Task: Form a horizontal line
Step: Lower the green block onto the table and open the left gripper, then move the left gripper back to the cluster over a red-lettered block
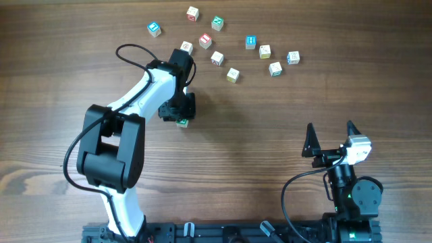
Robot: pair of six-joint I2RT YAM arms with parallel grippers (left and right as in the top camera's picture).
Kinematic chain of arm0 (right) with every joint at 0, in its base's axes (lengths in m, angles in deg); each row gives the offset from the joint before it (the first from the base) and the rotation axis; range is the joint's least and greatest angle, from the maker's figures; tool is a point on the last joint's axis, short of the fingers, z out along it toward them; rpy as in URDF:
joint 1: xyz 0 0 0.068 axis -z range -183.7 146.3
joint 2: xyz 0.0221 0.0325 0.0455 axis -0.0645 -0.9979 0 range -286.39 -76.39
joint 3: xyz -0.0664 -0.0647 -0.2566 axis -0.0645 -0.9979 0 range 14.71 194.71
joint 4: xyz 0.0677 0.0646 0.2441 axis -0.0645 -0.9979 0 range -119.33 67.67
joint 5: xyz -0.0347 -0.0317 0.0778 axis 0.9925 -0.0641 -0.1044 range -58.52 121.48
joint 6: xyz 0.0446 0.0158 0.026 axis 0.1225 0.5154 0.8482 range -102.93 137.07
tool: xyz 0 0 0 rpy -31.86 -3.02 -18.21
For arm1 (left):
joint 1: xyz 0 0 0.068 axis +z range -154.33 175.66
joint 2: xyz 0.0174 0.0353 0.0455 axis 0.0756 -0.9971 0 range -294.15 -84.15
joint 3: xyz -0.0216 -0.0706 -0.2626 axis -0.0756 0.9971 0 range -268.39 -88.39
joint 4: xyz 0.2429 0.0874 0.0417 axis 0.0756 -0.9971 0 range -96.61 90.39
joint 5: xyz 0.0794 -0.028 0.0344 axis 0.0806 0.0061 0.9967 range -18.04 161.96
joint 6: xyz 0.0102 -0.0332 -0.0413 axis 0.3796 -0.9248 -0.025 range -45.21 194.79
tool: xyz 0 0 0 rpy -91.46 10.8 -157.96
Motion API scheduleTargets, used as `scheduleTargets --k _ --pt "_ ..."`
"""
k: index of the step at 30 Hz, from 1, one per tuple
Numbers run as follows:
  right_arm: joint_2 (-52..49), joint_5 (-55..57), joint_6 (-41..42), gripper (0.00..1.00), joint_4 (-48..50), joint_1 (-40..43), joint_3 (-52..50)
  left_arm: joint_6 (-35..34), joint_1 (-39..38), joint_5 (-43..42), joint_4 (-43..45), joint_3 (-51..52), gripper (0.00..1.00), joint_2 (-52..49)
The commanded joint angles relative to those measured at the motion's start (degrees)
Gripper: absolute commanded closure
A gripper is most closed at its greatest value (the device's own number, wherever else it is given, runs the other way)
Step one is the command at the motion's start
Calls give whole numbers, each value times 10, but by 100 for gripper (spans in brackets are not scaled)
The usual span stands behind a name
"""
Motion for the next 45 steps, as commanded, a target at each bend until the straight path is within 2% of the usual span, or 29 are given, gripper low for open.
scheduleTargets --k 1,9,12,13,17,22,23,25,33,45 --pt "5 -7 -6 0 3 -2 0 1 1 9 2 5 58 1" --pt "5 -7 -6 0 3 -2 0 1 1 25 2 5 59 1" --pt "5 -7 -5 1 3 -2 0 1 1 25 2 5 57 1" --pt "5 -7 -6 0 3 -2 0 1 1 25 2 5 54 1" --pt "5 -7 -6 0 3 -2 0 1 1 25 2 5 26 1" --pt "5 -7 -5 0 3 -2 0 1 1 25 2 5 20 1" --pt "5 -7 -5 0 3 -2 0 1 1 25 2 5 16 1" --pt "5 -7 -5 0 3 -2 0 1 1 25 2 5 0 1" --pt "5 -7 -5 0 3 -2 0 1 2 25 -9 5 0 17" --pt "5 -7 -5 0 3 -2 0 -6 58 38 14 0 0 167"
